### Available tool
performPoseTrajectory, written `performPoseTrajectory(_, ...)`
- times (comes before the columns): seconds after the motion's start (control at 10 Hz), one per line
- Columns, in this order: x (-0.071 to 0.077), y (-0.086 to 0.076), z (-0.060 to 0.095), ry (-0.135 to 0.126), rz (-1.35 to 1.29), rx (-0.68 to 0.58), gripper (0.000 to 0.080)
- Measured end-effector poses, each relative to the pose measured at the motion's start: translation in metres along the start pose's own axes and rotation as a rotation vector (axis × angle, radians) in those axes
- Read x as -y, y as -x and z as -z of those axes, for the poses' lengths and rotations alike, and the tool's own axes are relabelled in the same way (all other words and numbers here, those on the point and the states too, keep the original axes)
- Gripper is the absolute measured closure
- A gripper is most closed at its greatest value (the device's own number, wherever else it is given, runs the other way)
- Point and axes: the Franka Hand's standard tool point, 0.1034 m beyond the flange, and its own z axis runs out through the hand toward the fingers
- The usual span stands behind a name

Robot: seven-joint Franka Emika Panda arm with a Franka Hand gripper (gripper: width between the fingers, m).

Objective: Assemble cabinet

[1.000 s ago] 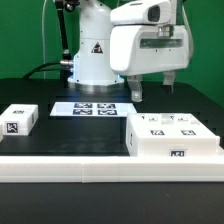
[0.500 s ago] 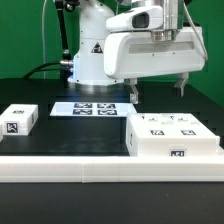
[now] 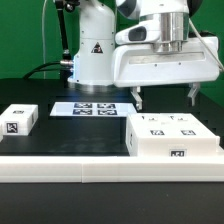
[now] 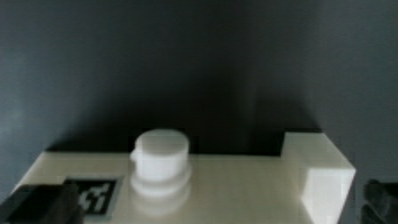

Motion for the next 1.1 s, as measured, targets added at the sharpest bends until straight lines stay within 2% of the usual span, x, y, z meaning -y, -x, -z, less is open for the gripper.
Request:
performPoseTrajectory(0.2,-0.021,-0.002,-0.002,-0.004,-0.115,-0.004,0.0002)
performPoseTrajectory(0.3,-0.017,-0.002,-0.002,-0.006,-0.105,-0.004,0.0002)
performPoseTrajectory(0.6,-0.016,-0.001,-0.005,-0.005,-0.092,-0.003,0.0002)
performPoseTrajectory(0.8,-0.010,0.011,-0.026,0.008,-0.071,0.014,0.0002)
performPoseTrajectory(1.0,-0.015,0.013,-0.034,0.026,-0.043,0.009,0.0002)
performPoseTrajectory(1.1,-0.025,0.011,-0.036,0.029,-0.030,-0.003,0.0002)
